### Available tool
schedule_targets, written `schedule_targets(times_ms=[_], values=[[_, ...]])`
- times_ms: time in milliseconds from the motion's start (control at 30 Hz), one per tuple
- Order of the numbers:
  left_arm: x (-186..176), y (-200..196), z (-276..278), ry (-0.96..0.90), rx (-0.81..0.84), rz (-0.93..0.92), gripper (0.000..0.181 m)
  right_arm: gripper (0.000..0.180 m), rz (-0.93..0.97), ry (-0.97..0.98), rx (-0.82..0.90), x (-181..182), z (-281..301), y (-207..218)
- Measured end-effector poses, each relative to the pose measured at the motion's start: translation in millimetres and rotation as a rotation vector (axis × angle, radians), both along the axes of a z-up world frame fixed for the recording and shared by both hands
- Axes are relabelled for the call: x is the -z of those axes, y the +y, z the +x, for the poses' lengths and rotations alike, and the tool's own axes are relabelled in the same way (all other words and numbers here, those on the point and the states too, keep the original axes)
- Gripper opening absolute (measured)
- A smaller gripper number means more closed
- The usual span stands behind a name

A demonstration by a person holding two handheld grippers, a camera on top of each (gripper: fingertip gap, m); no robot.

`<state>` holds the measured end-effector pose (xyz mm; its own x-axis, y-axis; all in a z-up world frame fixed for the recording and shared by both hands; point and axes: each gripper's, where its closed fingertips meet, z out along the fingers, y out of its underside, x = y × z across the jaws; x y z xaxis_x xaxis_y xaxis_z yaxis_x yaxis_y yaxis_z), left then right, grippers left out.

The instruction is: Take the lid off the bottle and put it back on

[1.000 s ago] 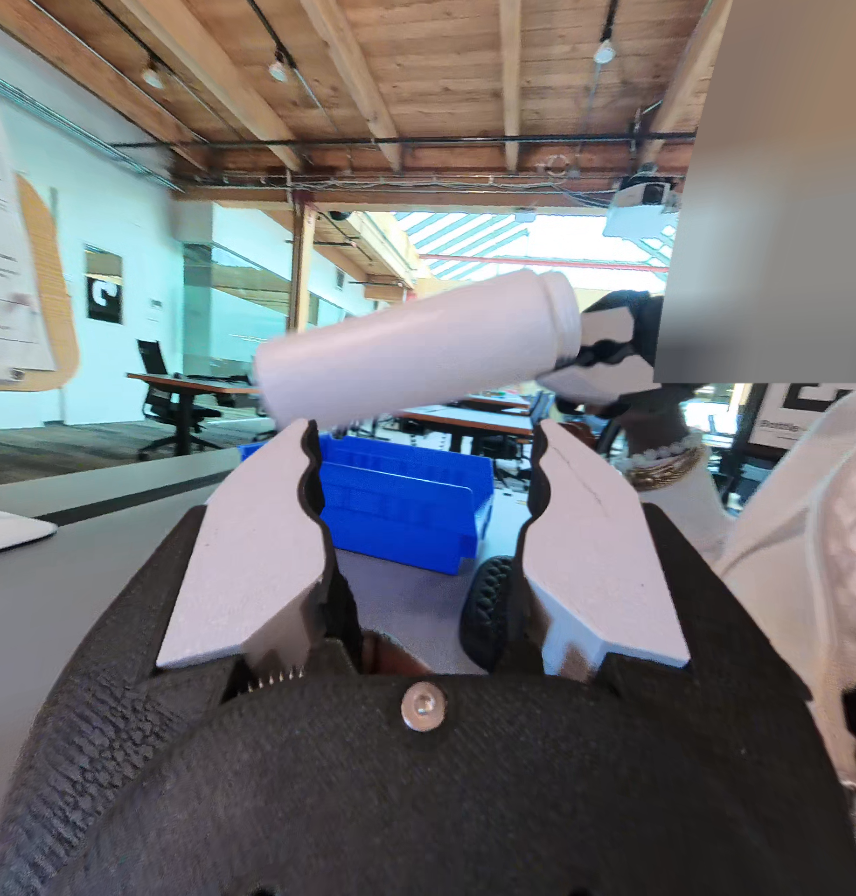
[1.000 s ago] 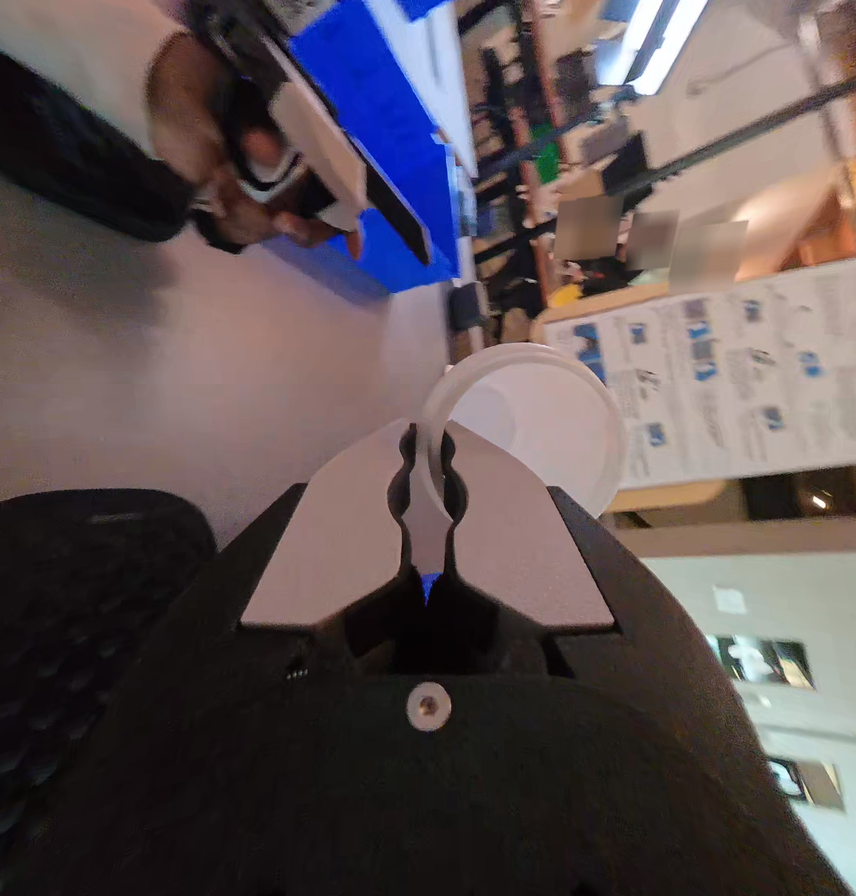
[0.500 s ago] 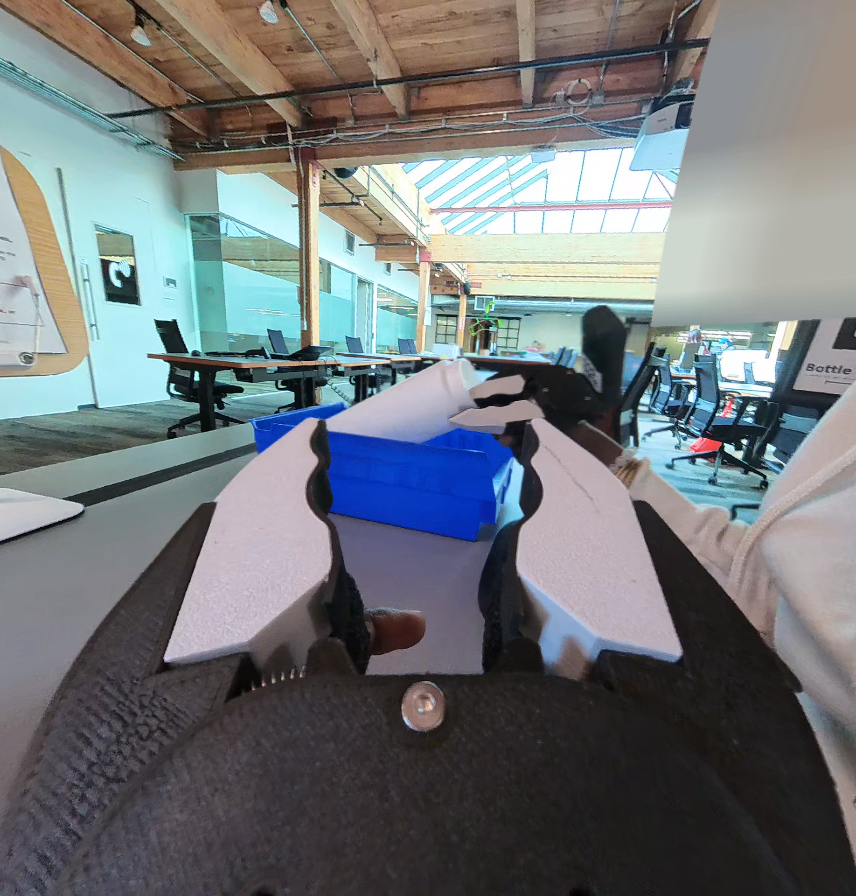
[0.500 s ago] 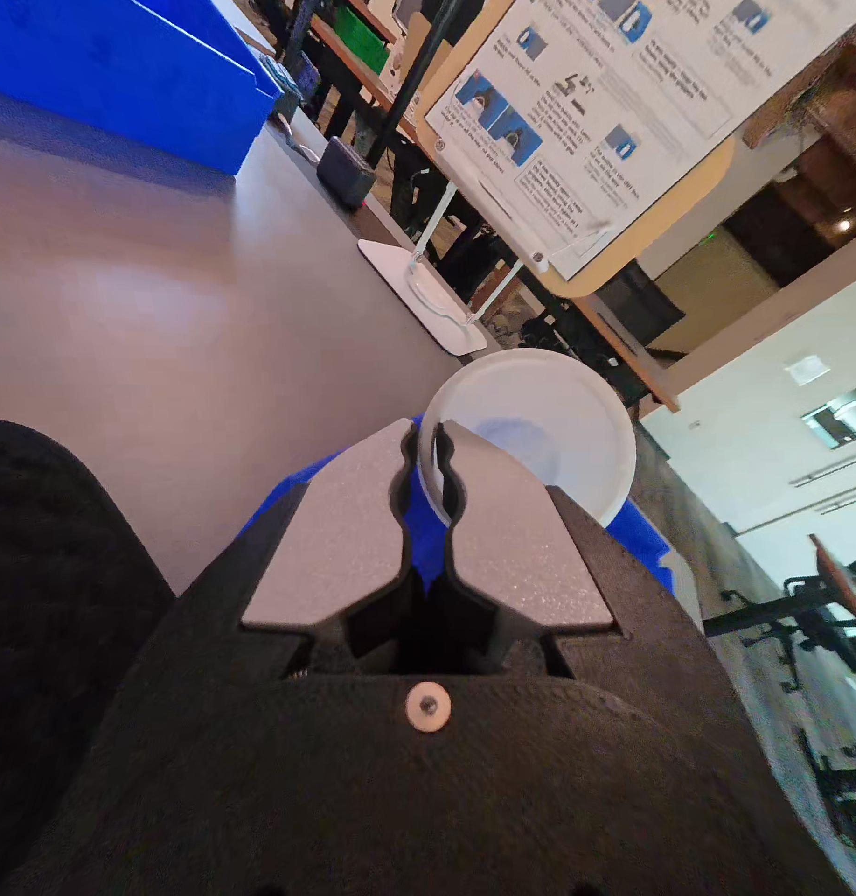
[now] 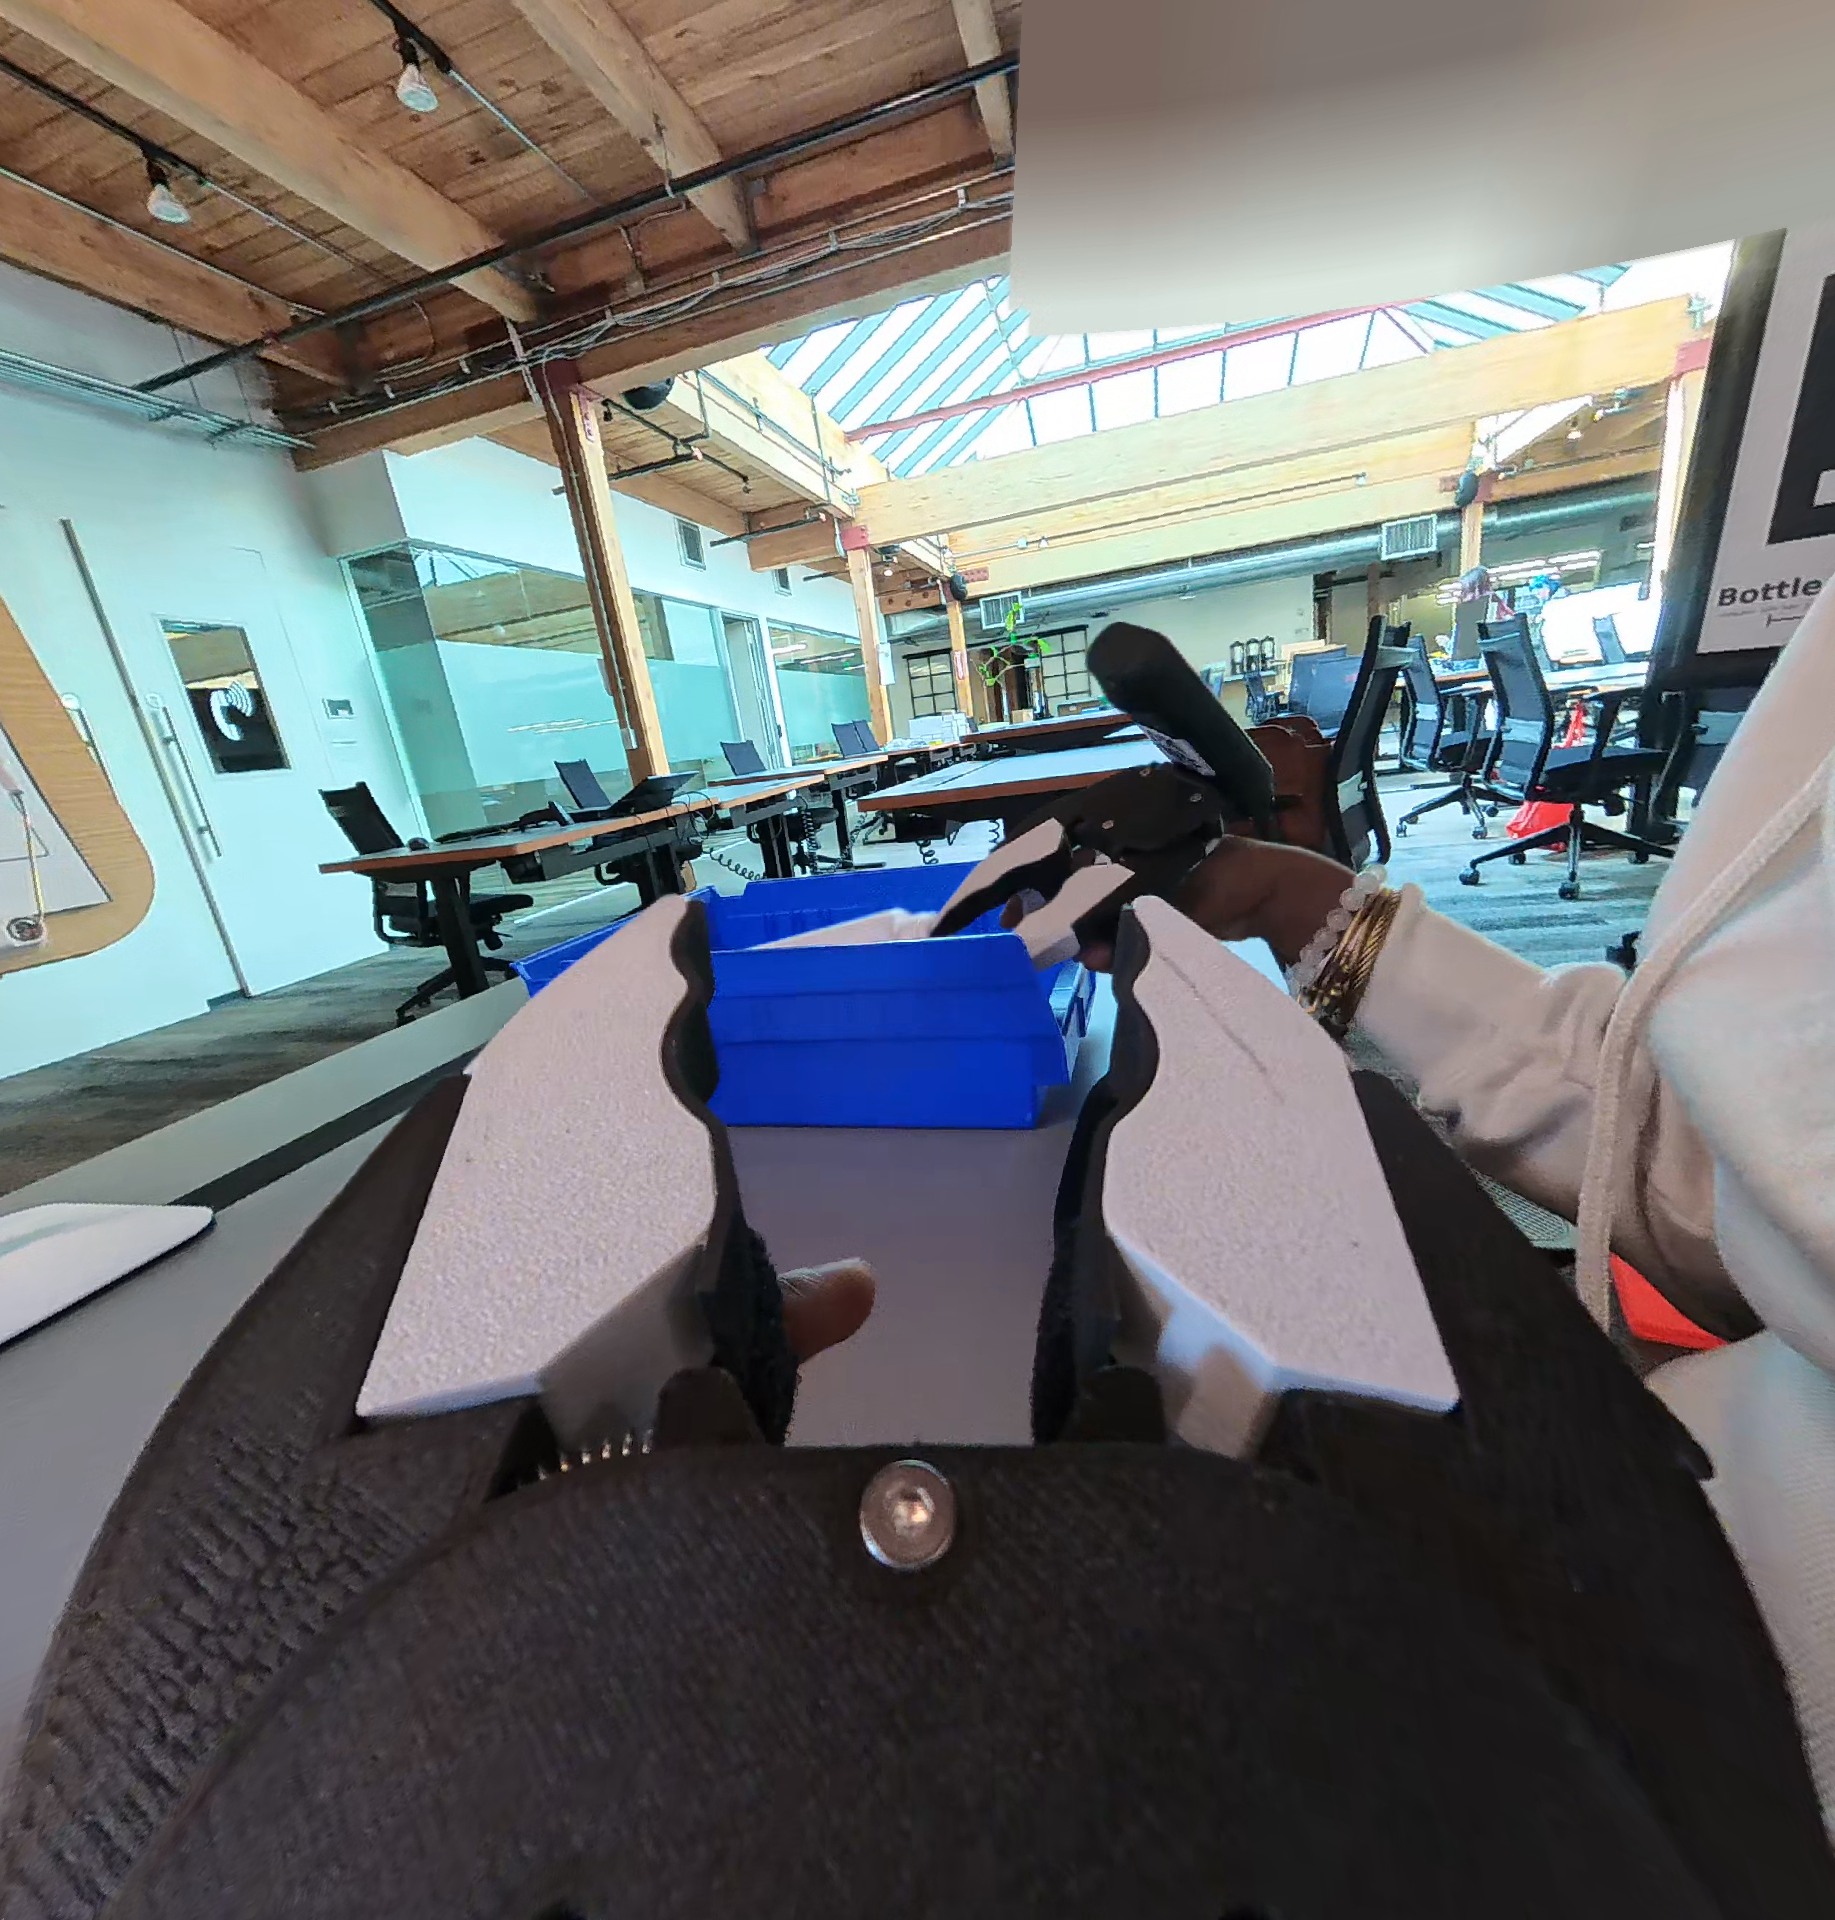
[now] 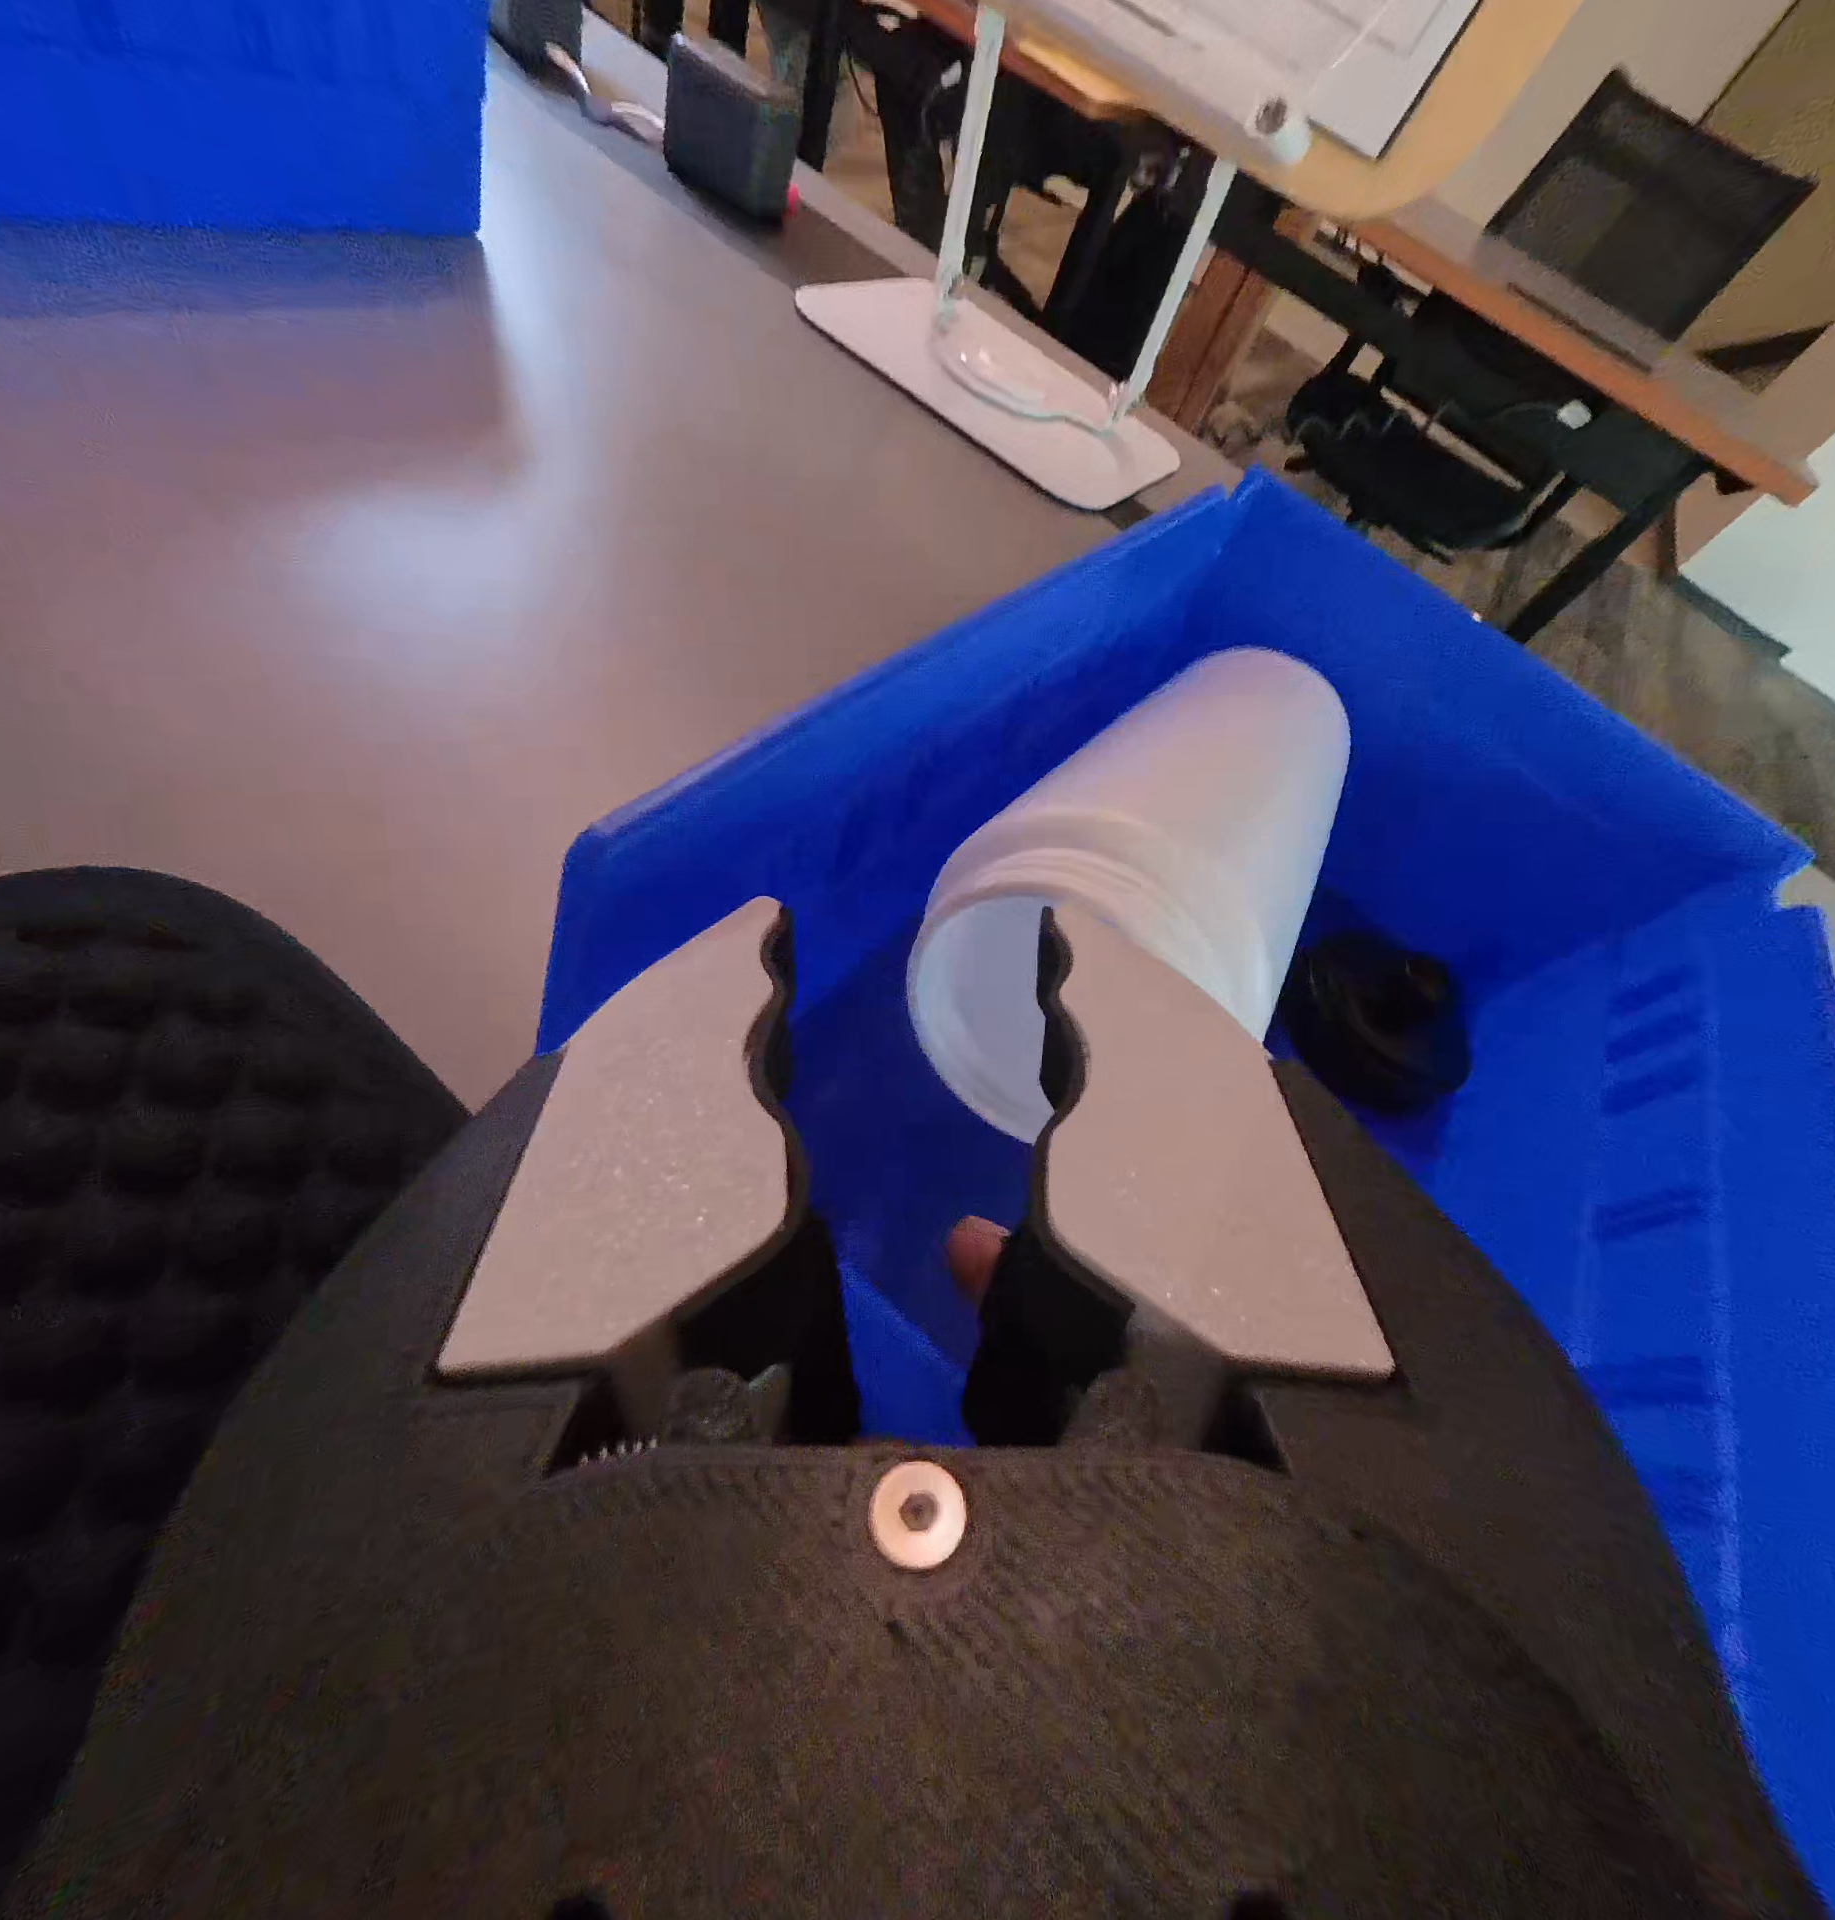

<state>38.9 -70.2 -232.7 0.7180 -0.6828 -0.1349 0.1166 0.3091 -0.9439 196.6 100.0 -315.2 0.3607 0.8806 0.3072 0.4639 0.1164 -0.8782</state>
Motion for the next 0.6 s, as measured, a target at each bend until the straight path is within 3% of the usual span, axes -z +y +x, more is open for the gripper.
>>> schedule_targets(times_ms=[100, 233, 300, 400, 467, 533, 600], values=[[-2.1, -0.4, -1.4, -0.003, -0.011, 0.015, 0.076, 0.063, -0.057, -0.035, 0.029, 3.2, 4.4, -0.6], [-3.5, -1.6, -1.3, -0.008, -0.005, 0.009, 0.081, 0.087, -0.067, 0.088, 0.097, -23.5, 11.1, -1.1], [-7.9, -5.9, -0.5, -0.023, 0.013, 0.007, 0.090, 0.143, -0.069, 0.241, 0.145, -51.1, 13.4, 1.5], [-31.2, -21.3, -8.9, -0.094, -0.012, 0.046, 0.117, 0.146, -0.016, 0.451, 0.106, -95.1, 16.0, -11.7], [-52.9, -37.6, -21.8, -0.123, -0.086, 0.083, 0.125, 0.146, 0.051, 0.522, 0.132, -114.5, 23.3, -15.2], [-71.3, -55.6, -41.9, -0.079, -0.232, 0.134, 0.127, 0.146, 0.056, 0.491, 0.134, -116.1, 23.2, -20.1], [-78.1, -67.1, -77.9, 0.017, -0.485, 0.149, 0.123, 0.146, 0.009, 0.388, 0.096, -102.7, 14.5, -29.3]])
